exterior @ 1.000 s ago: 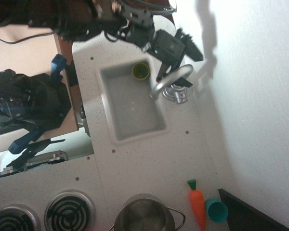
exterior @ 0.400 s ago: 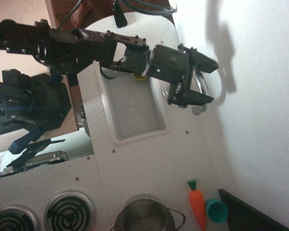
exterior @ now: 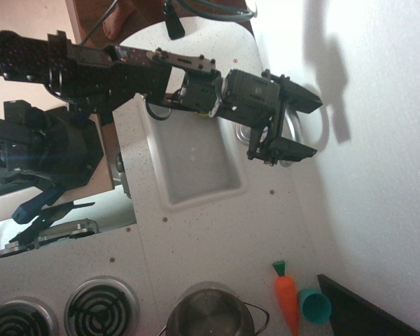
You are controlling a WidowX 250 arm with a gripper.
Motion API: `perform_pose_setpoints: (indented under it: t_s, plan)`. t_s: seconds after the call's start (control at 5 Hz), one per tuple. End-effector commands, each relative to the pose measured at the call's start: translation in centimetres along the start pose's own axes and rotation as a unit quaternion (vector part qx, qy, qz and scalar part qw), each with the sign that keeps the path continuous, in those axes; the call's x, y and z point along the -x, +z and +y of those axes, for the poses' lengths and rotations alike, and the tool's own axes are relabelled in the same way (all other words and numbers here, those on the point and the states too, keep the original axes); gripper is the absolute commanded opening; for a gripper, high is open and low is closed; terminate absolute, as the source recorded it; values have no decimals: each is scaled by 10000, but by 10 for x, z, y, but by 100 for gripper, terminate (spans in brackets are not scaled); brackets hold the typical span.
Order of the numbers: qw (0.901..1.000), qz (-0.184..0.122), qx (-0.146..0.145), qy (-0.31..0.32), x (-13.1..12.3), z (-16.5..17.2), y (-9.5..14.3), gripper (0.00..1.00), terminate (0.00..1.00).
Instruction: Turn faucet right
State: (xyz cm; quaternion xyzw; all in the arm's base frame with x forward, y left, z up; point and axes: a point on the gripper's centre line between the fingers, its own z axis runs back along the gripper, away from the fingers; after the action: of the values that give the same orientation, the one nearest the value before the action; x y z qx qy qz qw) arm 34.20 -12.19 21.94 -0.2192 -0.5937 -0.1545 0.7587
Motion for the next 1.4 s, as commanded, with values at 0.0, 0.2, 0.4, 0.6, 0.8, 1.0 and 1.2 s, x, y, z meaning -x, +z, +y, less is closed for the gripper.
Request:
perform_pose_setpoints:
  t_s: [0.0, 0.2, 0.4, 0.6, 0.8, 1.0, 1.2]
  plan:
    - [9999, -116, 96, 48, -9, -8, 0, 100, 0]
    - [9999, -116, 96, 48, -9, -8, 0, 100, 0]
    - [9999, -116, 96, 48, -9, -8, 0, 100, 0]
    - [9999, 119, 13, 54, -27, -24, 11, 100, 0]
    - [9980, 465, 129, 403, -27, -36, 16, 100, 0]
    - [9915, 913, -288, 884, -31, -41, 43, 100, 0]
    - [9701, 1706, -1171, 1266, -30, -33, 76, 100, 0]
